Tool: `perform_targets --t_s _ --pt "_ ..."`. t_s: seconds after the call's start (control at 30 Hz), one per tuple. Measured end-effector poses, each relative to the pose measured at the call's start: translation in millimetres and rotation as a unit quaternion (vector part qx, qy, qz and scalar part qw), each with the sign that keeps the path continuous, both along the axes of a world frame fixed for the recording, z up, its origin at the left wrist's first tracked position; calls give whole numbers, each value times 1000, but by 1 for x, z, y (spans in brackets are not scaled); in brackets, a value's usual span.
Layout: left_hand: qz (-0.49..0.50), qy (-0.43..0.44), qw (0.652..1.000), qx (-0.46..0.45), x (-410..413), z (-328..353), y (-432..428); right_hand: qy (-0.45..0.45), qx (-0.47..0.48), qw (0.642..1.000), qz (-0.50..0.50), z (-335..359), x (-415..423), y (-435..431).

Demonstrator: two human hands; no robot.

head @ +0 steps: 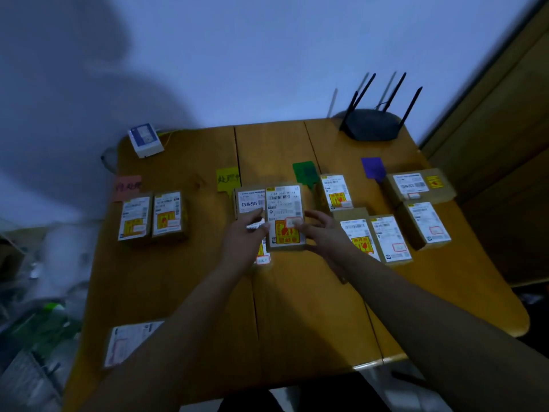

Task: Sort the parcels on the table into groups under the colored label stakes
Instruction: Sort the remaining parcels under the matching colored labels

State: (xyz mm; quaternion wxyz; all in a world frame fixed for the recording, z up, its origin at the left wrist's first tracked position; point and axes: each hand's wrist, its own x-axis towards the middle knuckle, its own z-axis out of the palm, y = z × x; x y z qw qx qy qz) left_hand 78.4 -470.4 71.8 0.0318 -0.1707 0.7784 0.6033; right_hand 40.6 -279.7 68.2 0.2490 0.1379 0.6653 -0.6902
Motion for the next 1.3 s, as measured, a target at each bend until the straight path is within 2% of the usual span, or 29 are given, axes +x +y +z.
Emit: perform_targets --t_s 0.1,0.2,0.37,0.53,0.6,0.73,0.83,0.93,1.0,1.07,1.1,1.17,1.23,1.3 --pt "9 -44 999 3 -11 -32 17 -33 21 999 5 -33 -10 9" --pt "69 -89 994 12 -16 -57 25 -63 53 996 22 -67 -16 17" --pt "142 -102 984 -32 -17 -90 17 -96 91 989 60 -105 -26 14" --pt "138 -117 983 -35 -12 -107 7 -113 83 988 69 -121 -34 2" --pt "132 -120 983 -38 -10 -110 4 -105 118 985 66 -126 -36 -1" --pt "119 -117 986 3 -6 -104 -3 -52 240 966 83 -131 -30 -2" --pt "102 -78 992 -21 6 -93 -24 60 312 947 38 -116 -19 -9" --pt "81 -46 994 -65 35 -77 -68 194 306 931 39 -91 -6 -37" --pt "16 -48 991 -124 61 -69 -109 227 269 932 84 -78 6 -66" --pt "-116 -104 962 -226 89 -64 -154 220 239 938 123 -69 18 -98" --pt "-184 -157 929 -280 104 -62 -174 214 232 940 127 -70 24 -115" --pt "-298 -248 838 -384 130 -61 -208 197 216 947 134 -71 38 -145" --pt "-361 -301 767 -436 156 -69 -230 164 202 953 157 -73 53 -172" --pt "-373 -314 749 -447 179 -81 -240 122 200 952 198 -78 68 -194"
